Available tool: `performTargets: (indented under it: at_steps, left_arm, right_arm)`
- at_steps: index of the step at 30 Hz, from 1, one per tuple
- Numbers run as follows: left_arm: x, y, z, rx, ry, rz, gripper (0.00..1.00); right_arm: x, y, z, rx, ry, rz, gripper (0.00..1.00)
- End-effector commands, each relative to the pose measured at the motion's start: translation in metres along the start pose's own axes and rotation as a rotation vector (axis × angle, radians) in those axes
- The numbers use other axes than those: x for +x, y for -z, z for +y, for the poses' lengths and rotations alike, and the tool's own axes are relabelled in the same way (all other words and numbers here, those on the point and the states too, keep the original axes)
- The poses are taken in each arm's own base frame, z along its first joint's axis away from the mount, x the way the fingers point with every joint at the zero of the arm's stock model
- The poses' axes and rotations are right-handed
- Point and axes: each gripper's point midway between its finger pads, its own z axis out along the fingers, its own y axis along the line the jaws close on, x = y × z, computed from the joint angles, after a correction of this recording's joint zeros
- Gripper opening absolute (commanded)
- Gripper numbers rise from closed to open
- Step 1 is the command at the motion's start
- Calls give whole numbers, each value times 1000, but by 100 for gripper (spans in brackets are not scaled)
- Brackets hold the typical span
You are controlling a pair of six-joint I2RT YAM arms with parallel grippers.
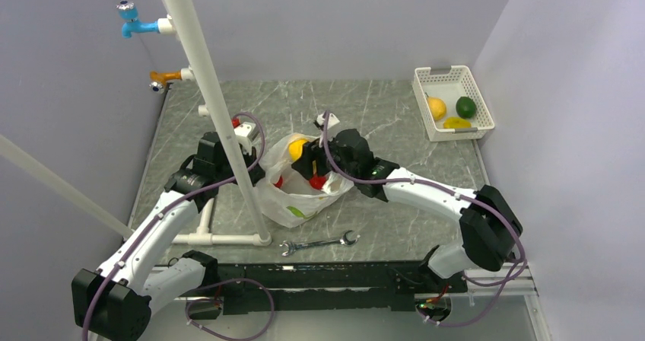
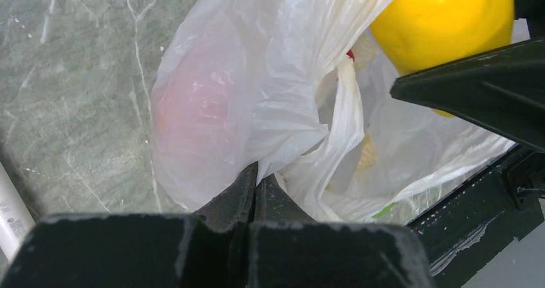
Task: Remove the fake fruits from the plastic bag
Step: Take out the fake fruit from the plastic bag, then place the fake fruit in the bin.
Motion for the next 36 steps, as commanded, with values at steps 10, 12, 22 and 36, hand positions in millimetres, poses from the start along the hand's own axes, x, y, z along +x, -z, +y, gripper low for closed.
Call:
performTargets:
  at_steps: [10,12,22,36]
  left_arm:
    - [-9,-1,0,9,-6,-27,0]
    - [-9,0,0,9,-7,-32,0]
    - [-9,-1,-1,15,-7,-33,0]
    - [-9,0,-2,21,-6,-32,0]
  right_arm:
    - [-54,60,93,-703,-105,-96,4]
    - [-57,69,105,-796,-99,-86,4]
    - [-99,70,70,-492,-25,-198,4]
    - [-100,160,-276,979,-133,-332,0]
